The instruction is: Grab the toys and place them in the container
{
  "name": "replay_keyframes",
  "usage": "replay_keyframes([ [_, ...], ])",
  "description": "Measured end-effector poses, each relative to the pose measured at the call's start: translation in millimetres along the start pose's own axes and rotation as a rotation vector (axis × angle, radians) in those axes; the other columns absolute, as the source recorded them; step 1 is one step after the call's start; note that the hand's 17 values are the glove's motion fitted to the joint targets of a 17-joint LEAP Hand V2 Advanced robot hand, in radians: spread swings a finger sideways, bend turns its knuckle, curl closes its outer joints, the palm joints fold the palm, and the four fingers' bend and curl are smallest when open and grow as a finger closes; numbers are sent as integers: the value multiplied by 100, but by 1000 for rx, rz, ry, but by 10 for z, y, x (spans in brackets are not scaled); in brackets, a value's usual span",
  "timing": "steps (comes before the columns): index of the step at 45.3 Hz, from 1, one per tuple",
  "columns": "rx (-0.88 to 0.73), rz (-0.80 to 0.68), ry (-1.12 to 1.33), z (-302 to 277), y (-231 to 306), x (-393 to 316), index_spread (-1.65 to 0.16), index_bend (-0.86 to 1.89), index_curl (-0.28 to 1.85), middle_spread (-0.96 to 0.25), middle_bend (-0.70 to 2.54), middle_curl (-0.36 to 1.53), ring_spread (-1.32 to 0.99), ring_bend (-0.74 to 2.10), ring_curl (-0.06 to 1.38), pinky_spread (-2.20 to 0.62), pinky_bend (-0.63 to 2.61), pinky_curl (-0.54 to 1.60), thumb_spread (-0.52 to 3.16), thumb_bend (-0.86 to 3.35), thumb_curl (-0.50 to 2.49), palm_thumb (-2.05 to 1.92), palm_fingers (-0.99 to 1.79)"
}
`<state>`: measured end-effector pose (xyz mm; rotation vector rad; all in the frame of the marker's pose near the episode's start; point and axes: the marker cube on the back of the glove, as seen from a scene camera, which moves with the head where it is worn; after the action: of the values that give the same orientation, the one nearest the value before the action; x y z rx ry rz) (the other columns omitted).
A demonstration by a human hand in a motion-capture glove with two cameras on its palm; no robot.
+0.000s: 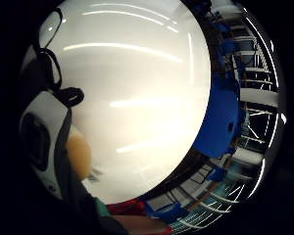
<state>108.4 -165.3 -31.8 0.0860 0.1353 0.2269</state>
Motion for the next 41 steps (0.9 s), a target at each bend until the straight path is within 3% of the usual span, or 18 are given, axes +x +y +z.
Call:
replay_keyframes([
  [11,49,-43,-34,-394,-68,-351,-40,18,27,-41,52,44,-50,91,48,-42,107,42,83,19,62,65,98],
  [24,95,-265,-184,-1040,-5,-1729,-41,17,30,-46,51,50,-54,90,50,-43,108,43,71,14,71,67,94],
  [41,166,-504,-112,-1511,262,-3423,-42,17,34,-49,48,58,-56,91,53,-44,109,45,64,10,81,68,92],
])
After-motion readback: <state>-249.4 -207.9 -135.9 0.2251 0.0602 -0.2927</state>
